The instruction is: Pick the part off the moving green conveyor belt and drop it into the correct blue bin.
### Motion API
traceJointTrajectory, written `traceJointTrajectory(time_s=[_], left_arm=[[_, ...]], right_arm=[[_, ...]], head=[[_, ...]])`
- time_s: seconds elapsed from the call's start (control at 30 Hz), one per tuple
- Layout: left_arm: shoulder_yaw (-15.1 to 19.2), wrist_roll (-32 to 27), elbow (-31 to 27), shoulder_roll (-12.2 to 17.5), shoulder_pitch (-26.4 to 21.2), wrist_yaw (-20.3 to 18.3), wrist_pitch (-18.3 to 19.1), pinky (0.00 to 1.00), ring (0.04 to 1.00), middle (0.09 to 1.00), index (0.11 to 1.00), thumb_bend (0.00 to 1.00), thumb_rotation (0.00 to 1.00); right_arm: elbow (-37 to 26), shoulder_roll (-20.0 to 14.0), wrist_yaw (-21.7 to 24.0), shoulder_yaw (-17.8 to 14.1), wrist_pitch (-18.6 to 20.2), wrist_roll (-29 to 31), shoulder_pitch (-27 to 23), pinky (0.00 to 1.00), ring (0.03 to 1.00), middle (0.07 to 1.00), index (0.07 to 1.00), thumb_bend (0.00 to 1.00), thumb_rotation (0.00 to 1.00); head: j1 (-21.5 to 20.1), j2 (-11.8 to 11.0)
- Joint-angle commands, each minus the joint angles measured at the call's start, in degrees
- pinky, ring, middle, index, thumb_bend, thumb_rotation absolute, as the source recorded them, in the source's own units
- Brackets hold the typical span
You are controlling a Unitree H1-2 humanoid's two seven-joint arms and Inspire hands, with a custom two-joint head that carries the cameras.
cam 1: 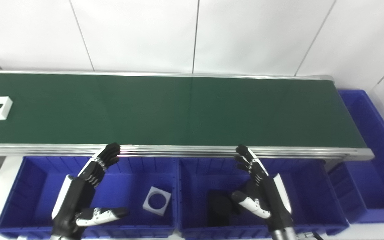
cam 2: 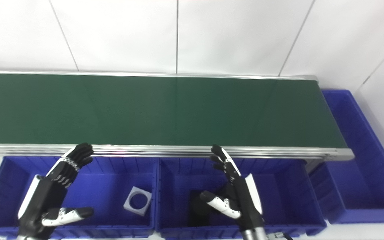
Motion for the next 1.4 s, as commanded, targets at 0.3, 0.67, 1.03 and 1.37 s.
traceJointTrajectory(time_s=[0.3, 0.67, 1.03, 1.37], left_arm=[[-2.5, 7.7, -2.0, -3.9, -0.2, 3.6, -1.9, 0.90, 0.893, 0.871, 0.853, 0.95, 0.36], [-3.4, 5.8, 1.3, -4.1, -1.6, 4.2, -2.7, 0.82, 0.869, 0.862, 0.836, 0.94, 0.30], [-3.3, 6.7, 1.4, -3.5, -3.4, 4.8, -2.6, 0.81, 0.855, 0.846, 0.815, 0.95, 0.31], [-2.9, 10.1, 0.0, -2.6, -4.8, 8.0, -2.6, 0.82, 0.853, 0.842, 0.816, 0.95, 0.33]], right_arm=[[-0.5, -2.6, 2.6, -1.5, -3.3, 6.8, 0.3, 0.85, 0.869, 0.904, 0.955, 0.67, 0.67], [2.5, -2.6, 3.2, -2.1, -4.1, 7.1, -0.2, 0.83, 0.852, 0.879, 0.937, 0.64, 0.60], [3.9, -2.4, 2.2, -2.1, -4.2, 6.5, -0.3, 0.83, 0.850, 0.877, 0.935, 0.57, 0.48], [5.9, -2.4, 1.7, -2.0, -4.2, 7.5, -1.1, 0.84, 0.845, 0.867, 0.937, 0.57, 0.48]], head=[[10.5, -7.5], [8.7, -16.1], [9.8, -19.4], [10.9, -20.6]])
